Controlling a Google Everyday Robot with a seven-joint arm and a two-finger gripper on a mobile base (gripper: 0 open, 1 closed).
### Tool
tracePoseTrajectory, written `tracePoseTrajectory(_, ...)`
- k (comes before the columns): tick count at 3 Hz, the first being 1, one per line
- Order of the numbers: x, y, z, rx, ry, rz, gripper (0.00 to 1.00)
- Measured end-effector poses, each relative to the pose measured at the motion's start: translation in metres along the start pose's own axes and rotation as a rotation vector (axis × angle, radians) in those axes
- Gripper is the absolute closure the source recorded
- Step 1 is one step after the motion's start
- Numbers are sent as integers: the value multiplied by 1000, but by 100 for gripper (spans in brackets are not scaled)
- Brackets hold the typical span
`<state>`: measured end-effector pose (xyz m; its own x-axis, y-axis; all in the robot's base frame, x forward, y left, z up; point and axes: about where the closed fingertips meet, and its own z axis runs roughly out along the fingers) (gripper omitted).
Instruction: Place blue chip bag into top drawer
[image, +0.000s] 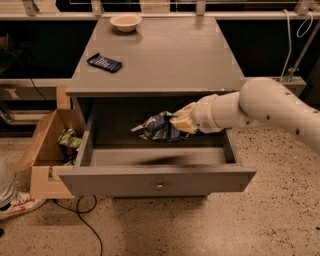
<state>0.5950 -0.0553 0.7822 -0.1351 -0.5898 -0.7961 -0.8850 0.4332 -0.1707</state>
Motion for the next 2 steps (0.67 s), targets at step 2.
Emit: tracePoseTrajectory(2, 21, 2, 74, 56, 47, 100, 100)
